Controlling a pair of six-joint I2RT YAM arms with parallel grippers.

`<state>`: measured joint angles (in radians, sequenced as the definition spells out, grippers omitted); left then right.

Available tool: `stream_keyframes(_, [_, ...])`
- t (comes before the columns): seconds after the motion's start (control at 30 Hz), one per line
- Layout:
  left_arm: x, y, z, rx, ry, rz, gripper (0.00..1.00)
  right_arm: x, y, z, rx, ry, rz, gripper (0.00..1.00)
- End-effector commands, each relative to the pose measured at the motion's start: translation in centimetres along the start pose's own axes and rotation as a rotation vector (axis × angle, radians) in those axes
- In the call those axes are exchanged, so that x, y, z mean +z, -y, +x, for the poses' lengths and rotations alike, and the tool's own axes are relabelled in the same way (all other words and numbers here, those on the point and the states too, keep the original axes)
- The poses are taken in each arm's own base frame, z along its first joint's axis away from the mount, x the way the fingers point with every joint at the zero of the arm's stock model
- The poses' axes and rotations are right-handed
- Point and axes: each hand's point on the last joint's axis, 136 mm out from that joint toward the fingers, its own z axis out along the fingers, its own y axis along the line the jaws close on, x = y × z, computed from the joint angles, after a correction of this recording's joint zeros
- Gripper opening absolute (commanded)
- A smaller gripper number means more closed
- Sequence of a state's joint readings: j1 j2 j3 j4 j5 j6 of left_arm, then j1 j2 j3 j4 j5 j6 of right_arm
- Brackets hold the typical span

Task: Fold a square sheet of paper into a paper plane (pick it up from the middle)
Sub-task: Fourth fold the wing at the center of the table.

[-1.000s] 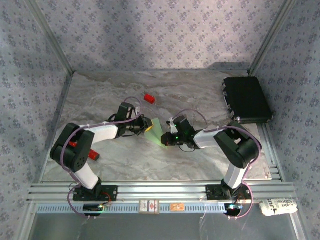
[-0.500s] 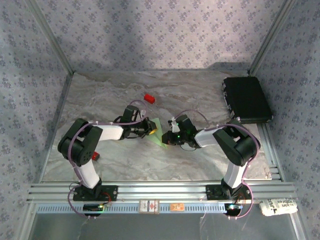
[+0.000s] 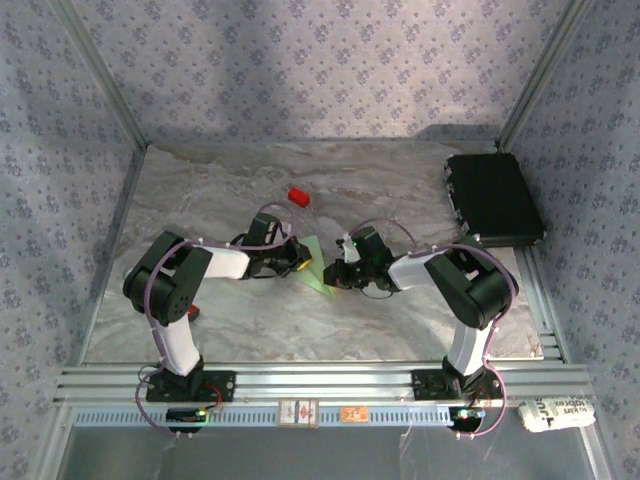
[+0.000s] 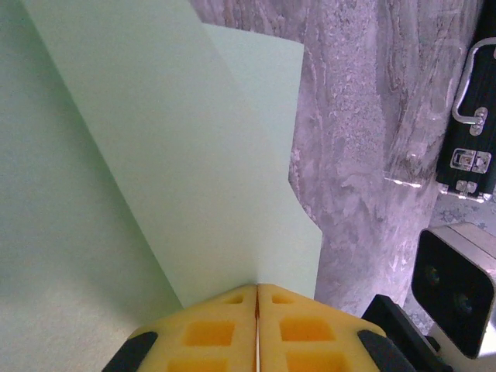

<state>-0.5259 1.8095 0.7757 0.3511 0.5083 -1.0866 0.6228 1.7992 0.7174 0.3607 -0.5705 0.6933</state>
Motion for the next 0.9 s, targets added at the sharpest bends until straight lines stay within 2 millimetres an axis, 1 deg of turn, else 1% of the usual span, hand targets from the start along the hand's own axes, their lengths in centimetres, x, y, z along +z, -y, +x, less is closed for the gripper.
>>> stream_keyframes(0.0, [0.5,0.7,-0.9,0.013,0.018,0.013,0.08,0.5,1.7,1.2,0.065,-0.054,0.049,0.06])
stream_keyframes(0.2, [0.6,0.3,-0.8,0.013,0.015,0.002,0.08,0.7,2.1,1.6,0.084,-0.076,0.061,0.06])
stream_keyframes(0.67, [1.1,-0.2,-0.8,0.013,-0.003,-0.024,0.08,0.8,2.4,1.8,0.101,-0.097,0.073,0.05])
stream_keyframes(0.87, [1.3,-0.8,-0.5,0.013,-0.022,-0.051,0.08,0.8,2.6,1.8,0.105,-0.098,0.077,0.05])
